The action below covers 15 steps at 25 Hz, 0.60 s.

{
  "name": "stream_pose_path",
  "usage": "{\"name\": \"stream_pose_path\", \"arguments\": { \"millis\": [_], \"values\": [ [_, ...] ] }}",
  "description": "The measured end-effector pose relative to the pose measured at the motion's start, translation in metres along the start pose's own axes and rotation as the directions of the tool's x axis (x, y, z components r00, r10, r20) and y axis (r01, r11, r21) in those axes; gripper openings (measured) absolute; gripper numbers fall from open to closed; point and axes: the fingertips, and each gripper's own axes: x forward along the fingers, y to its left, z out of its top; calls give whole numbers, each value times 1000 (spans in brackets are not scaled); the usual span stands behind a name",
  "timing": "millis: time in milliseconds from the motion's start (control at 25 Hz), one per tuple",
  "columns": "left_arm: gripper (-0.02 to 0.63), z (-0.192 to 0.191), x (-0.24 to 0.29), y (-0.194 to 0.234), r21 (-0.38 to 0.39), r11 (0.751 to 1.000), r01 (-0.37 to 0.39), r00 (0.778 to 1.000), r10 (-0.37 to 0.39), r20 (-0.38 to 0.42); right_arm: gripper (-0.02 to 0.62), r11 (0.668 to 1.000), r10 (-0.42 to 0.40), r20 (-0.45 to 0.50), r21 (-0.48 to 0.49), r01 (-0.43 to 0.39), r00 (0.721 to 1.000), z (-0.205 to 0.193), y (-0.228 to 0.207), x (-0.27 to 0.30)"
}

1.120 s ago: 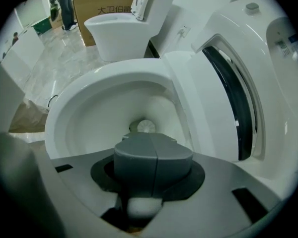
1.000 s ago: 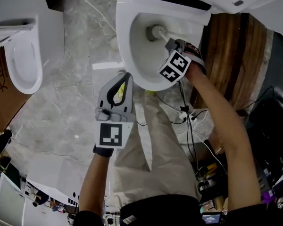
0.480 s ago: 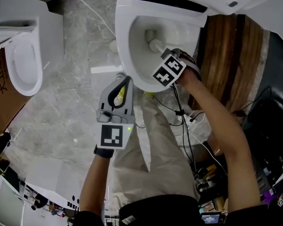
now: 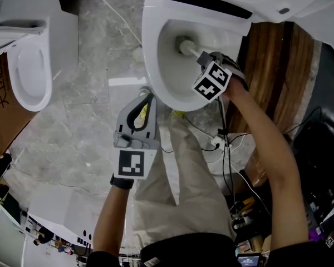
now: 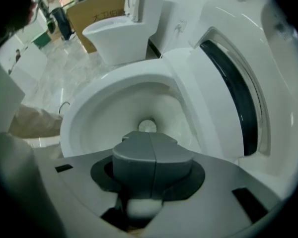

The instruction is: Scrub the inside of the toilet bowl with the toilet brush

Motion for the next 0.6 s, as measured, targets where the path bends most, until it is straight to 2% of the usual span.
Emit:
{"name": "stream_pose_path", "arguments": {
  "millis": [200, 440, 520, 600],
  "values": [
    [18, -8, 4, 4, -14, 1000, -14, 1000, 14, -13, 160, 974, -70, -26, -217, 62, 997, 7, 13, 33],
    [18, -21, 11, 9, -38, 999, -27, 999, 26, -30, 160, 896, -163, -32, -422, 135, 986, 18, 19, 69],
    [19, -26, 14, 10, -37, 999, -31, 999, 29, -40, 160, 894, -167, -29, -427, 138, 986, 19, 21, 78],
    [18, -28, 18, 13, -44, 998, -42, 999, 40, -37, 160, 925, -140, -36, -362, 117, 990, 22, 22, 81]
  ]
}}
